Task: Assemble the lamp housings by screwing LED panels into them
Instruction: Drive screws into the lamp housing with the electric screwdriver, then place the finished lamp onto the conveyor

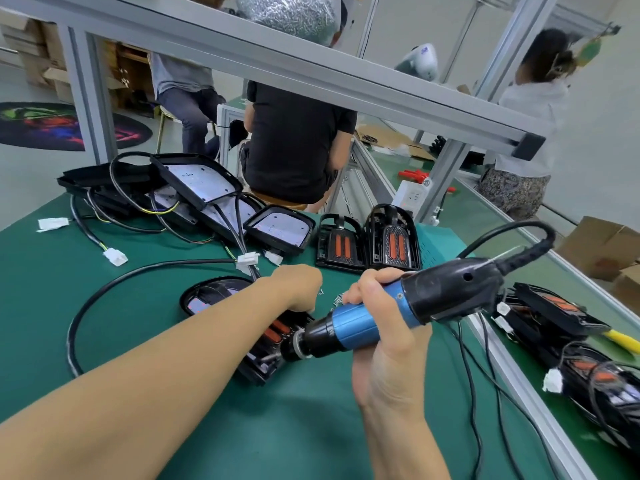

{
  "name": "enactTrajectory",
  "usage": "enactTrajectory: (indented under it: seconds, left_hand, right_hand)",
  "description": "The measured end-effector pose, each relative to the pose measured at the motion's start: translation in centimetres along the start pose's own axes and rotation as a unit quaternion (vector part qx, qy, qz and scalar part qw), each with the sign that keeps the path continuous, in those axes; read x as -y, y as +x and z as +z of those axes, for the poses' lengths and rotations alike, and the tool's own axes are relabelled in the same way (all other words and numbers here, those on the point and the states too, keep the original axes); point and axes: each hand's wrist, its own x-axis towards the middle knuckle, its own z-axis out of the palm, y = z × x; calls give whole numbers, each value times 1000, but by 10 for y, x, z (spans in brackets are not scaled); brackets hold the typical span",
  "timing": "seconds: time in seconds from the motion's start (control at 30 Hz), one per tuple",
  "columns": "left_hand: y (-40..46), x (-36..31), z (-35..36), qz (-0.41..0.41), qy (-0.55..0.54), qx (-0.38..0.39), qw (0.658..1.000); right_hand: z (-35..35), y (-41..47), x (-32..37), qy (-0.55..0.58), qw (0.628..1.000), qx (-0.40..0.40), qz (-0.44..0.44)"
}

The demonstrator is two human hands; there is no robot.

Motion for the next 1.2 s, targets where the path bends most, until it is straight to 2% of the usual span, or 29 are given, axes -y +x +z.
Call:
enactTrajectory:
  seconds: [0.1, 0.23, 0.3, 0.43, 0.57, 0.7, 0.8, 1.0, 1.07, 1.13, 1.2]
  left_hand:
    - [-2, 2, 1, 5, -7, -1, 1000]
    - [-13, 12, -3, 30, -39, -15, 999]
    - [-25, 18, -9, 47, -55, -57, 996]
    - [-57, 41, -18, 43, -98, -197, 975]
    - [-98, 71, -12, 22, -167, -316, 934]
    - [-133, 100, 12, -20, -168, -358, 918]
    - [-145, 116, 28, -79, -161, -363, 914]
    - [-149, 127, 53, -201, -120, -344, 909]
    - [-149, 129, 61, -221, -105, -342, 907]
    - [-149, 130, 69, -237, -92, -335, 907]
    - [-149, 132, 75, -246, -77, -320, 911]
  right_hand:
    - [0, 0, 1, -3, 999, 9, -38]
    - [-11, 10, 12, 33, 995, -52, -73]
    - [-20, 20, 23, 30, 990, -85, -107]
    - [-46, 44, 50, -51, 976, -162, -139]
    - [-84, 62, 65, -142, 963, -206, -101]
    - [-123, 83, 66, -294, 933, -208, -18]
    - [-143, 95, 63, -425, 887, -166, 69]
    - [-157, 108, 35, -613, 763, -83, 190]
    - [-156, 111, 23, -668, 710, -58, 215]
    - [-154, 113, 14, -730, 642, -27, 232]
    - [-154, 115, 5, -763, 600, -1, 240]
